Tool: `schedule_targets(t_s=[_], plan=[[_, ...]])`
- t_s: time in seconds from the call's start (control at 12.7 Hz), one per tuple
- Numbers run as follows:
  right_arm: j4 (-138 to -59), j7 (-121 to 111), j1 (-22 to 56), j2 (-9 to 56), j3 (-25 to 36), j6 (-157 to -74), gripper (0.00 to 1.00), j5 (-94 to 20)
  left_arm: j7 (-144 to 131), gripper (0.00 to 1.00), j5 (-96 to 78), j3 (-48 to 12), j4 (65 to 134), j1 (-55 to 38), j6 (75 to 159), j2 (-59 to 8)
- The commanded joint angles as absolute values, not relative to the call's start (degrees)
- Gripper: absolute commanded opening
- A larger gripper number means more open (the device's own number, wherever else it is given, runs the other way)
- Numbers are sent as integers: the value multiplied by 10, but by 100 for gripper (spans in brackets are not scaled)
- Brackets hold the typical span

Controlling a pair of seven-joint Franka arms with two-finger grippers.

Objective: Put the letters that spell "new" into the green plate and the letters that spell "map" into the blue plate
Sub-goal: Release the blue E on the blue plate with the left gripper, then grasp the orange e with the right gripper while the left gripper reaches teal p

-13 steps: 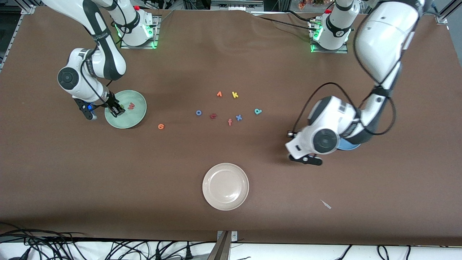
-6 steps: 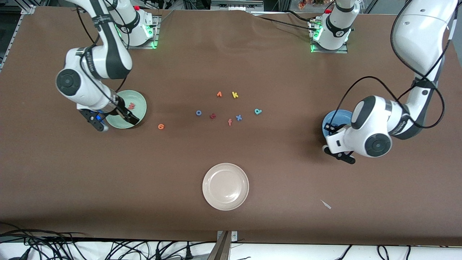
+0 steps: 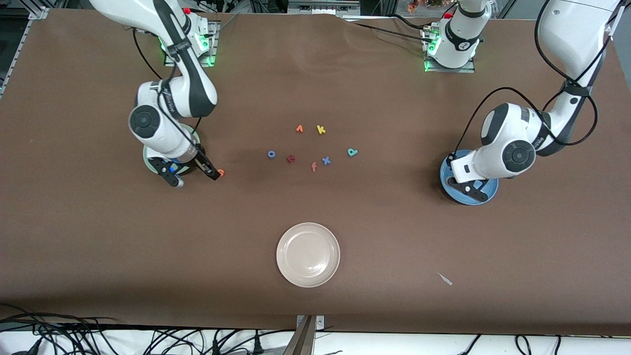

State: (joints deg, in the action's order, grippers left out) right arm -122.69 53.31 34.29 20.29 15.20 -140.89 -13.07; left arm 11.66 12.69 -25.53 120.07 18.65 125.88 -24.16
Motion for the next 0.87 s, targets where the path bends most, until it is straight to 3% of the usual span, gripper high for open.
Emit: schedule_targets(t_s=[0.0, 0.16, 0.55, 0.79], plan=[[-1258, 548, 349, 221, 140, -1489, 83, -141, 124, 100, 121, -259, 1196, 192, 1233, -212], [-1290, 544, 350, 232, 138, -1557, 81, -140, 95, 100, 113, -271, 1177, 178, 1201, -212], [-1327, 550, 357, 250, 126, -1652, 75, -141, -147, 100, 92, -391, 1179, 174, 1218, -228], [-1327, 553, 357, 248, 126, -1651, 48, -141, -323, 100, 101, -424, 1183, 122, 1295, -260]])
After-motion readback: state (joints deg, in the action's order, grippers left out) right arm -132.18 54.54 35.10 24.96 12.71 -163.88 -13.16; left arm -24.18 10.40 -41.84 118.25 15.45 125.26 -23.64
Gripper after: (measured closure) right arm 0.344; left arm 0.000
